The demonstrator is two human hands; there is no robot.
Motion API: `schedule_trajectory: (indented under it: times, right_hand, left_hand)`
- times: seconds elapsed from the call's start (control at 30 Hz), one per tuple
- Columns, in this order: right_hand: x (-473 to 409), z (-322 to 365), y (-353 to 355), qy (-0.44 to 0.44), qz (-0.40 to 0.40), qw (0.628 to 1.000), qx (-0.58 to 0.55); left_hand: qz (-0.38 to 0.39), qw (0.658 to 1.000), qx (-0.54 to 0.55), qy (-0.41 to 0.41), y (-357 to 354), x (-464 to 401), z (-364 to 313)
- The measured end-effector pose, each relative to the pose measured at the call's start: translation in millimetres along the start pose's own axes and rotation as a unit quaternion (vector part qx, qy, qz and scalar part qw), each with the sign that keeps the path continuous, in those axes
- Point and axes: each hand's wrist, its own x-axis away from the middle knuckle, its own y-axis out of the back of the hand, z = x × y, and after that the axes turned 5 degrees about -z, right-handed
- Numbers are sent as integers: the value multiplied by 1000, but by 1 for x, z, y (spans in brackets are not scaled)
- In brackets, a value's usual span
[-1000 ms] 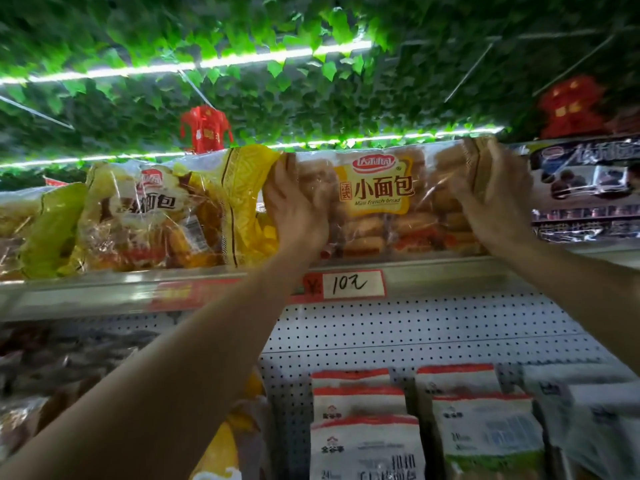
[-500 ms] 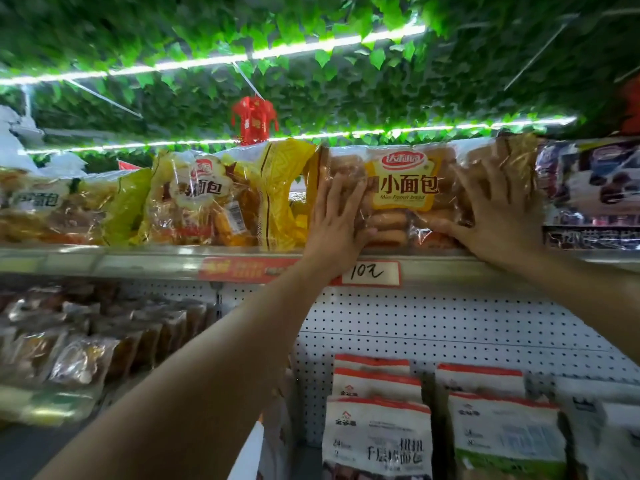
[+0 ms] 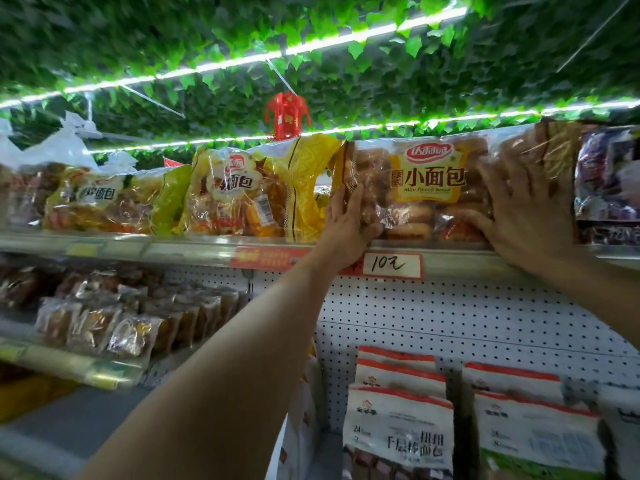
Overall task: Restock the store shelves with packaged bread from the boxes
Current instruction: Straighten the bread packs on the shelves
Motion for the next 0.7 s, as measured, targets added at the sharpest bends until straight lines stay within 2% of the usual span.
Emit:
schedule_trajectory:
  times: [0.7]
  right_hand:
    - [1,4,3,2,1,1000,-21]
  left_hand:
    - [-3,1000,11,4,-1,0,1]
